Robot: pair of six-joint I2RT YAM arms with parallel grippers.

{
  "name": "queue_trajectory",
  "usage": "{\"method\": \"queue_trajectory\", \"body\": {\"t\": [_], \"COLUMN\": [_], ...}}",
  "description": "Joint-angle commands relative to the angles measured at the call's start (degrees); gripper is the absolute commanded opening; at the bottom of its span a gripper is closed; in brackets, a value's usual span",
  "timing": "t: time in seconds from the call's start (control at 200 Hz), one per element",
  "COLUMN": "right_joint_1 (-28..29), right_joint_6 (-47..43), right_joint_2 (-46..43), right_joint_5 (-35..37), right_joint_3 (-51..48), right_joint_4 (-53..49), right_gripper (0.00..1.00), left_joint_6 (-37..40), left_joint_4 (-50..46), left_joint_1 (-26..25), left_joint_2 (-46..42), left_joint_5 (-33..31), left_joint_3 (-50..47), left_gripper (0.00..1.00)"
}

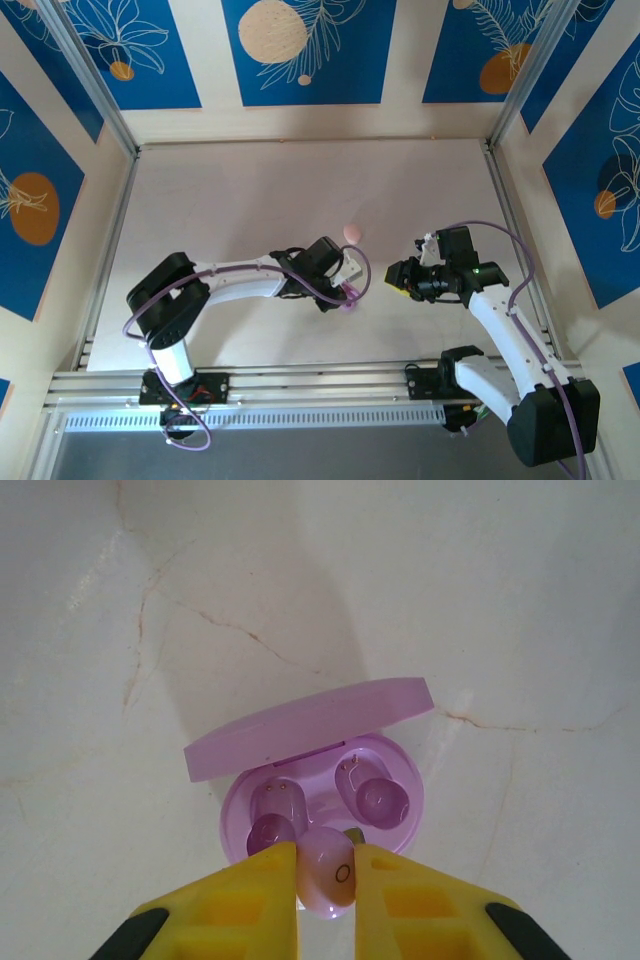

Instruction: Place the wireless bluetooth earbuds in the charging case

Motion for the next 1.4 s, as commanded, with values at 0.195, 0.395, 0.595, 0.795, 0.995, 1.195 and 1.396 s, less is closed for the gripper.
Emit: {"method": "queue_trajectory", "body": {"t": [0.195, 0.395, 0.595, 0.795, 0.995, 1.195, 1.396], "right_joint_1": [0.5, 0.5, 0.6, 0.7, 0.8, 1.0, 1.0], "right_joint_6": [-0.1, 0.0, 0.0, 0.2, 0.1, 0.2, 0.3], "right_joint_2": [0.2, 0.2, 0.1, 0.1, 0.2, 0.4, 0.6], "right_joint_5": [-0.4, -0.5, -0.5, -0.6, -0.5, -0.6, -0.6], "right_joint_3": [1.9, 1.7, 1.5, 1.5, 1.4, 1.2, 0.5], "right_joint_4": [-1.3, -1.1, -1.0, -0.9, -0.8, -0.6, -0.5], "right_gripper": [0.37, 0.37, 0.37, 0.37, 0.37, 0.37, 0.37], "left_joint_6": [1.6, 2.0, 2.4, 2.4, 2.3, 2.1, 1.2], "left_joint_4": [-1.9, -2.0, -1.7, -1.4, -1.2, -0.9, -1.3], "left_joint_1": [-0.6, -0.6, -0.6, -0.6, -0.6, -0.6, -0.7], "left_joint_2": [0.9, 1.7, 1.9, 2.8, 3.4, 3.9, 3.0], "left_joint_5": [-0.8, -1.5, -1.8, -1.5, -1.0, -0.6, -0.8], "left_joint_3": [2.4, 2.5, 3.0, 3.5, 3.7, 3.7, 2.9], "left_gripper": [0.16, 0.15, 0.15, 0.15, 0.15, 0.15, 0.14]}}
